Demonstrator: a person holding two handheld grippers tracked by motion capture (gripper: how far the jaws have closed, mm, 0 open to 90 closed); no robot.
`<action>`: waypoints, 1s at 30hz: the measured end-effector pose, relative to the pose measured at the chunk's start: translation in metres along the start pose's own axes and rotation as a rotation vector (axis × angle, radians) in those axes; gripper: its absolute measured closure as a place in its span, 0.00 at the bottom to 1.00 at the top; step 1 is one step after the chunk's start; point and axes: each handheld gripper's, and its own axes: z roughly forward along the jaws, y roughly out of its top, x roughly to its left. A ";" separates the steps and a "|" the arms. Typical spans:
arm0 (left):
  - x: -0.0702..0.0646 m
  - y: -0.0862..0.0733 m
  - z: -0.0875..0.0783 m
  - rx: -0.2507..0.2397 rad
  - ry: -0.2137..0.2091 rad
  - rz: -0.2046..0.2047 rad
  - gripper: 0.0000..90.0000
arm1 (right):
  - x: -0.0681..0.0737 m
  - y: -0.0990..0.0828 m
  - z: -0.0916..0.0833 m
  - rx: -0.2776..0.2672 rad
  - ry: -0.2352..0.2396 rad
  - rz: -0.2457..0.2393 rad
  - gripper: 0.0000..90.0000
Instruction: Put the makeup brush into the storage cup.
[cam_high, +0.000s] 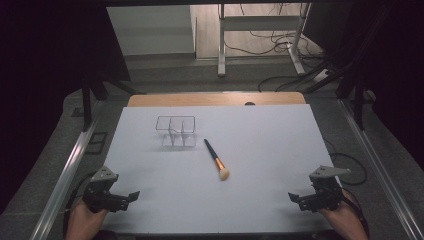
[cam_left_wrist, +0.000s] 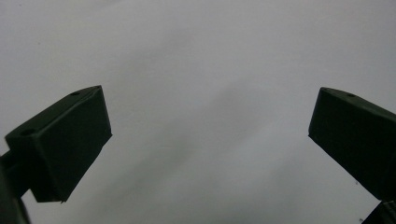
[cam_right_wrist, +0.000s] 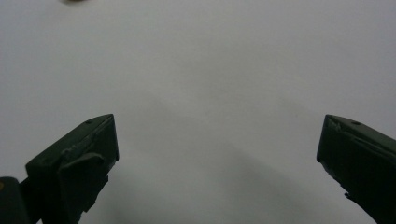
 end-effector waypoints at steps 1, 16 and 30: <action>0.000 0.000 0.000 0.003 0.000 0.008 0.00 | 0.000 0.000 0.000 0.003 0.001 0.001 0.00; 0.001 0.000 -0.003 -0.051 -0.017 0.004 0.00 | 0.003 0.001 0.003 0.012 0.007 0.002 0.00; 0.001 0.001 -0.004 -0.041 -0.003 0.000 0.00 | 0.004 0.002 0.003 0.014 -0.012 -0.008 0.00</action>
